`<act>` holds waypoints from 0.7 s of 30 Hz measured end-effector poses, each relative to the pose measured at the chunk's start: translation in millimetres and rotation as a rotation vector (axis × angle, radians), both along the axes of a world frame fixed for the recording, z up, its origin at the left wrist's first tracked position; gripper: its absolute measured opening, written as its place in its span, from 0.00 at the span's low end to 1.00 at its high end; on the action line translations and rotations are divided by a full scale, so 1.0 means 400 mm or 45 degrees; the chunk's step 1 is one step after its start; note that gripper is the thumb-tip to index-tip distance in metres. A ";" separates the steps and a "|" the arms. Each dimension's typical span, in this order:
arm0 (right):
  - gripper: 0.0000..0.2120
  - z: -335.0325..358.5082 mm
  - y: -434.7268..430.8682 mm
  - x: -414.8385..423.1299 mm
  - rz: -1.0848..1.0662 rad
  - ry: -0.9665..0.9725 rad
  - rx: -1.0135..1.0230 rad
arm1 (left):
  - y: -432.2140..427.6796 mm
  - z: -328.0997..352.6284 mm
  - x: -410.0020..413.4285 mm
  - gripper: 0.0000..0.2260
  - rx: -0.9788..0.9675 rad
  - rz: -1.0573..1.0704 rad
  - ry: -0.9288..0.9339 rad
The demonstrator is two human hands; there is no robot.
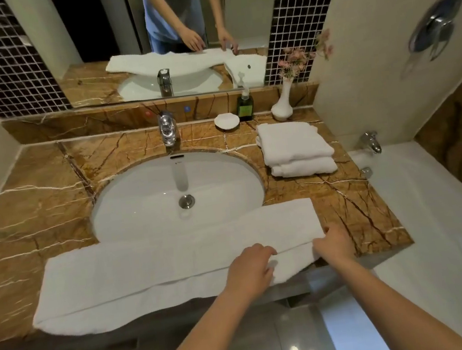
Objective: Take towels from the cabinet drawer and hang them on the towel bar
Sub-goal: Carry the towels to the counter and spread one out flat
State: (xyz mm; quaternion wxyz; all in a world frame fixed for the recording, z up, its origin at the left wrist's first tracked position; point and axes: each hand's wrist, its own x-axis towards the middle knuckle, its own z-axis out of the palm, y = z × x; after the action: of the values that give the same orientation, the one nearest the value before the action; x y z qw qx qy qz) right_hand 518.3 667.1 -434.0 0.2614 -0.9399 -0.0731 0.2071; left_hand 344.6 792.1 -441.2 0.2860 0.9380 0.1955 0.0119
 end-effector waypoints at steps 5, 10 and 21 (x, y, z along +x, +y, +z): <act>0.14 0.006 -0.021 0.064 0.157 0.247 -0.060 | -0.065 -0.029 0.067 0.16 -0.004 -0.013 0.094; 0.15 0.014 -0.024 0.115 0.267 0.400 -0.201 | -0.086 -0.048 0.084 0.16 0.023 0.086 0.088; 0.04 0.003 -0.077 0.166 0.537 -0.060 -0.221 | -0.146 -0.050 0.162 0.11 0.201 0.145 0.049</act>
State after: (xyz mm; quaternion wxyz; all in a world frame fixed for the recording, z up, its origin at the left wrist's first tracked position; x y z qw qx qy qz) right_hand 584.8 636.1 -432.8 0.1287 -0.9274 -0.2559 0.2407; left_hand 409.2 733.6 -461.2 0.2065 0.9450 0.2525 0.0256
